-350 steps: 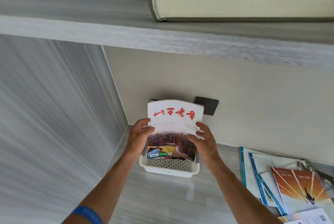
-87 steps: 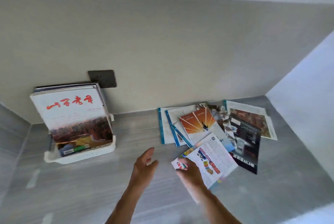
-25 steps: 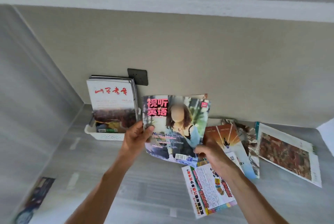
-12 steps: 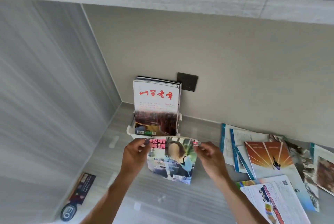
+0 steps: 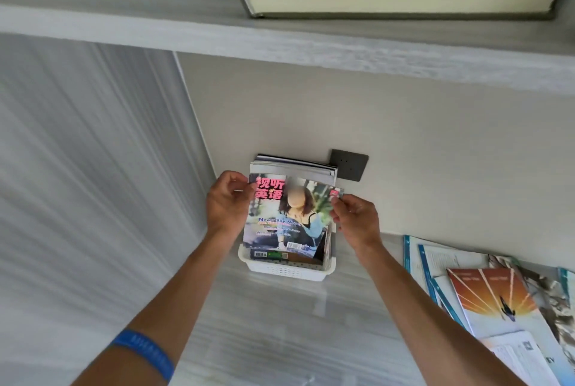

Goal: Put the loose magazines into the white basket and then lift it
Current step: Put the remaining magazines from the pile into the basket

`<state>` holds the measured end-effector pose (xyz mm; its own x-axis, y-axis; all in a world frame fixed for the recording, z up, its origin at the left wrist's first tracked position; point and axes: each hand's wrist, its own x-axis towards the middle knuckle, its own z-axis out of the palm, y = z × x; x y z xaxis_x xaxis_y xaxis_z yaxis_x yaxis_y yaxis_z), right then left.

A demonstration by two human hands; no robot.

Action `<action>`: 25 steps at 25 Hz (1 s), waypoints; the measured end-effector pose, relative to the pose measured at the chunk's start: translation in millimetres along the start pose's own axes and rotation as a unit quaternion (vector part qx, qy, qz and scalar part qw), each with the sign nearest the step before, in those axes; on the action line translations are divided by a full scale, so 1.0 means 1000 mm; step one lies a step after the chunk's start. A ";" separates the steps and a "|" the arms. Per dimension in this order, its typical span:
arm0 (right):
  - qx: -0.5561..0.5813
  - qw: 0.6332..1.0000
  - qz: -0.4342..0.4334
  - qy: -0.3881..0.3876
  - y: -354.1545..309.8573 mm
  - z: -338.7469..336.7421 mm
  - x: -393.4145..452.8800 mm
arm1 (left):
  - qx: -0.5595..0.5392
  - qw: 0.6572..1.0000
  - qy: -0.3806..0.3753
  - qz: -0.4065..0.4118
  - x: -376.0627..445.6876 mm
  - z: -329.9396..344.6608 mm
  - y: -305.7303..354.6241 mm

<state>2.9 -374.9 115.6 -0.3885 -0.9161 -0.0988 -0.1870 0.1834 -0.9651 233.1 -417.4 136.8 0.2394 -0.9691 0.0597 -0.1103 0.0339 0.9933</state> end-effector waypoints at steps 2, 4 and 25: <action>-0.029 0.999 0.013 0.001 0.009 0.010 0.007 | 0.026 0.999 -0.001 -0.022 0.005 -0.001 -0.015; -0.061 0.998 0.006 -0.005 0.015 0.017 0.015 | 0.036 0.999 -0.004 -0.037 0.007 -0.001 -0.030; -0.041 0.950 0.287 0.115 0.217 -0.187 -0.138 | 0.222 0.845 -0.457 -0.166 -0.228 0.158 -0.111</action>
<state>-152.5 -142.3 -35.3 -0.6327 -0.5561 -0.5389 0.0496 0.6654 -0.7448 38.6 -239.0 -2.8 -0.4953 -0.6975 -0.5179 -0.5826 -0.1755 0.7936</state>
